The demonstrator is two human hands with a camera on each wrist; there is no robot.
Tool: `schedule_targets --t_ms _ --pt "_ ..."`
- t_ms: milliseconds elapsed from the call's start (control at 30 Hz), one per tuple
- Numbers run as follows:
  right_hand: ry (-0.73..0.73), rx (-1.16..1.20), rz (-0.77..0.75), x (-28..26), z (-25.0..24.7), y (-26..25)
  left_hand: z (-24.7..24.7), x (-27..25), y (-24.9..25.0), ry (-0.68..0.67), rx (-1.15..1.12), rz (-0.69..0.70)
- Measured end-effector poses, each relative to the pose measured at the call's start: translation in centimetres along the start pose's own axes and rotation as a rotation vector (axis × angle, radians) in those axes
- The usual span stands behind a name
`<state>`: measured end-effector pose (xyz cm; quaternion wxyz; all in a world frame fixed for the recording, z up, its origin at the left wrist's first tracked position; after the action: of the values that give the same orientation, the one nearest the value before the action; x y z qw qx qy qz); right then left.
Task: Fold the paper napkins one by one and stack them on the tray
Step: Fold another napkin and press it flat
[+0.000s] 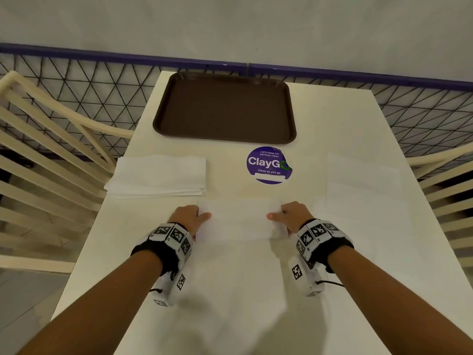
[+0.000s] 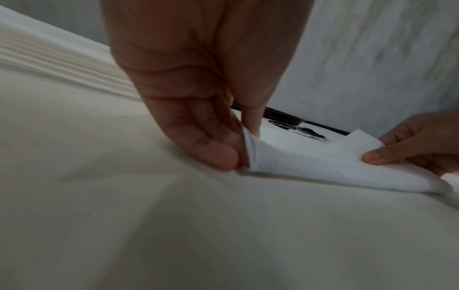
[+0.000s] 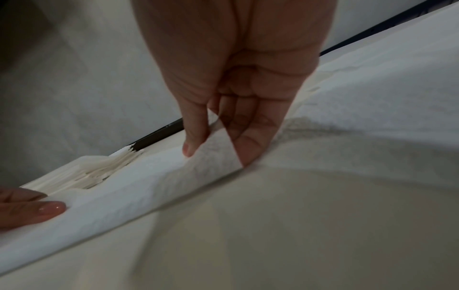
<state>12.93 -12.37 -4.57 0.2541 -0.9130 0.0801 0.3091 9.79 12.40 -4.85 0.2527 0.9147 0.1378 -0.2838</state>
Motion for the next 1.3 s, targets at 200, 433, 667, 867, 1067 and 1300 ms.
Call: schedule_targets --t_ms 200,433,667,867,1067,1300 --pt "-0.009 -0.015 -0.002 0.5 0.1 -0.1 -0.1 -0.6 0.7 0.044 0.268 -0.031" --pt "-0.002 -0.041 -0.018 0.6 0.2 -0.2 -0.2 -2.1 3.1 0.331 0.448 0.15" --pt "0.015 -0.04 -0.03 0.7 0.1 -0.3 3.7 -3.2 6.4 0.248 0.724 0.525" --pt "0.014 -0.04 -0.017 0.6 0.1 -0.3 5.2 -3.0 5.1 0.176 0.734 0.452" --pt "0.169 -0.062 -0.171 -2.0 0.0 -1.1 4.8 -2.6 4.5 0.199 0.727 0.399" --pt "0.287 -0.593 -0.611 -7.3 8.0 -3.0 5.1 -2.4 4.0 0.197 0.808 0.429"
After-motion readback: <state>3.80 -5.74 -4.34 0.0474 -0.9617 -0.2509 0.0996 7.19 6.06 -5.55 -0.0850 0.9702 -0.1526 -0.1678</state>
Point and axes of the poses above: each hand's wrist, its own x-axis towards the middle knuckle, its own z-axis out of the palm, y = z × x, the point moved 3 cm from there along x, towards the middle knuckle, and after that the axes turned 2 degrees about x, right-handed, at the moved point
